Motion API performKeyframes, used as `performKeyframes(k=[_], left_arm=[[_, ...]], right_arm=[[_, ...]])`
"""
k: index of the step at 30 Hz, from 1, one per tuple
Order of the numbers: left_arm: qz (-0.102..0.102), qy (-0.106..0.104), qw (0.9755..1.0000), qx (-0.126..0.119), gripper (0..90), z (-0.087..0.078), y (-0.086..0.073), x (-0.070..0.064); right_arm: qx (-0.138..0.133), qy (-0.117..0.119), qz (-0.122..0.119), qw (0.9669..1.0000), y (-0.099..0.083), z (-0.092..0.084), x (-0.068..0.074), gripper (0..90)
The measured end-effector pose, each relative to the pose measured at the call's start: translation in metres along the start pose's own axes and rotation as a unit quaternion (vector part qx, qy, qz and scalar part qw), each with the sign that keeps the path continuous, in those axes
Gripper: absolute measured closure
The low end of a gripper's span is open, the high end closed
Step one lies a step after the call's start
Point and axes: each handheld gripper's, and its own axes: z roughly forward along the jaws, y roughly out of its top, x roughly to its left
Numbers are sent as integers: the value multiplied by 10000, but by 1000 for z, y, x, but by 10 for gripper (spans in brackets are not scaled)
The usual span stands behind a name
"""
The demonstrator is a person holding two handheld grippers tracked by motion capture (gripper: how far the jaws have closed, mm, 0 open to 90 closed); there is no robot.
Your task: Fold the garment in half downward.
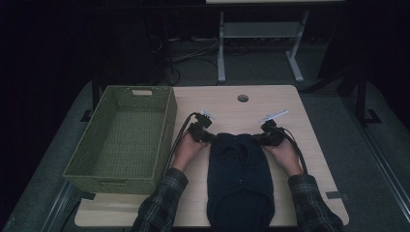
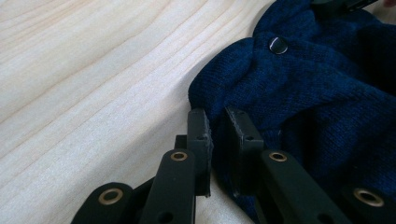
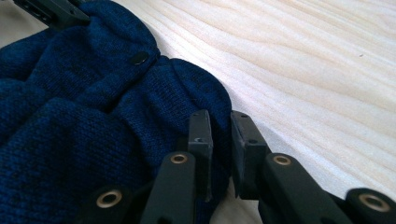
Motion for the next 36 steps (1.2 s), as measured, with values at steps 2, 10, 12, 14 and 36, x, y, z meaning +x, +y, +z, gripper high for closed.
performKeyframes(k=[2,10,12,14,36], left_arm=[[-13,47,10000,17,812,-2,0,-1],[103,291,9995,-91,819,-13,6,-3],[103,355,9992,-128,819,-17,7,-3],[42,398,9989,-242,819,-23,8,-4],[374,1031,9909,-775,819,-71,47,-14]], right_arm=[[2,-26,27,10000,0,0,0,801],[-108,-107,97,9998,6,-6,-2,804],[-125,-136,32,9998,11,-10,0,804],[-202,-169,-50,9996,17,-15,2,803],[-588,-384,-386,9968,64,-53,4,801]])
